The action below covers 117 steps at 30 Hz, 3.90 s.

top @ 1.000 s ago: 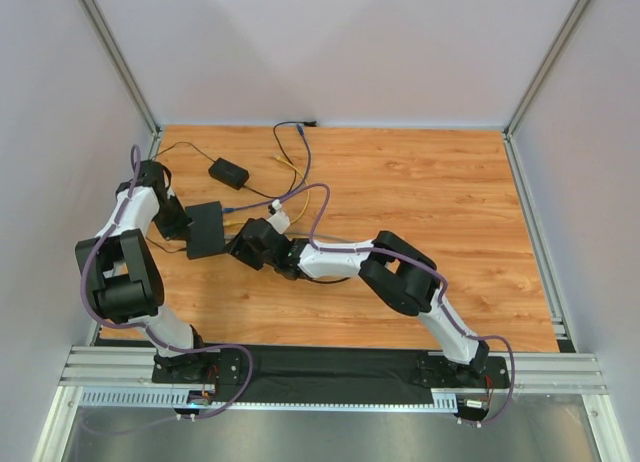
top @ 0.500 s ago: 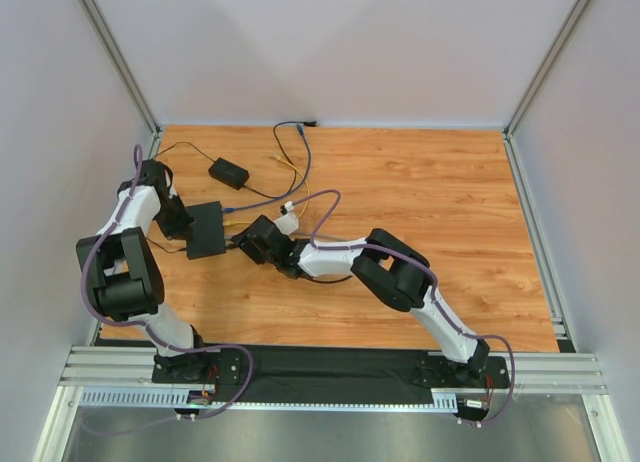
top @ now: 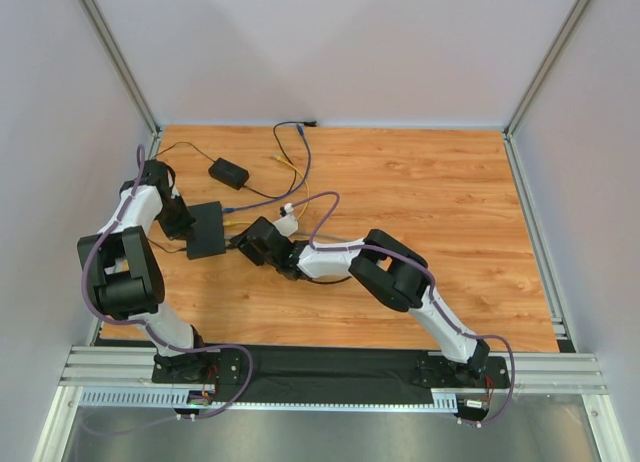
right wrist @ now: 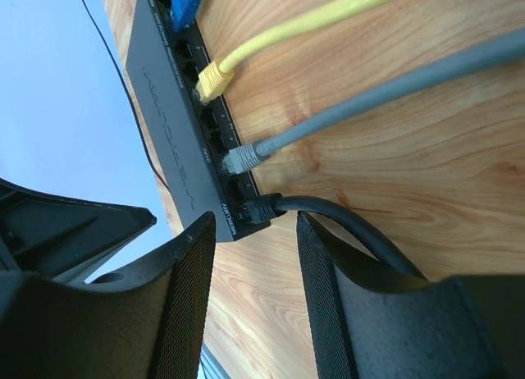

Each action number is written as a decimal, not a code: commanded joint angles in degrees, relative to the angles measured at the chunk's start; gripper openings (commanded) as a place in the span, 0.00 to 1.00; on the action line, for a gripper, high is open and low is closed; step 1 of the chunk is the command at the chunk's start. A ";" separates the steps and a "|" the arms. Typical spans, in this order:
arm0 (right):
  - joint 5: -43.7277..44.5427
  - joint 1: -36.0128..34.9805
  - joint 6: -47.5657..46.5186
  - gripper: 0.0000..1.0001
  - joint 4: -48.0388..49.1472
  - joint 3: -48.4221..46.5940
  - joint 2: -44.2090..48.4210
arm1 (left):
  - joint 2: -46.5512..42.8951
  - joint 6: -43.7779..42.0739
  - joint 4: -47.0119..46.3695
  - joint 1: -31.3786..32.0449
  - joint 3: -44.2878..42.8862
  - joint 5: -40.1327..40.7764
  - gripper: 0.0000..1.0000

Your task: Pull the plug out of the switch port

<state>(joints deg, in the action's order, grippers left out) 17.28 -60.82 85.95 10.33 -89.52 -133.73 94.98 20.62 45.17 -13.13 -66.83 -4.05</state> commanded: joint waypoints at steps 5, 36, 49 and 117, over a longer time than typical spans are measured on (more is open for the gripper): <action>0.48 -0.97 0.53 0.47 0.83 -1.36 -1.18 | 0.47 -0.76 0.10 0.21 -1.99 -0.69 0.00; -1.19 -0.53 4.05 0.33 -2.15 -5.40 -6.63 | 1.35 -0.85 0.45 1.70 -1.73 0.54 0.00; -4.53 0.00 7.30 0.29 -4.35 -8.31 -9.53 | 1.79 -1.11 0.89 2.67 -1.64 1.77 0.00; -58.32 12.57 -66.44 0.44 -34.49 -45.30 -15.15 | 1.26 -1.46 -1.49 4.60 0.21 -2.19 0.00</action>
<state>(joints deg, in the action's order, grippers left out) -37.26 -45.76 21.63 -24.82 -132.35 -147.44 97.71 19.99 44.21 -8.67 -67.02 -4.69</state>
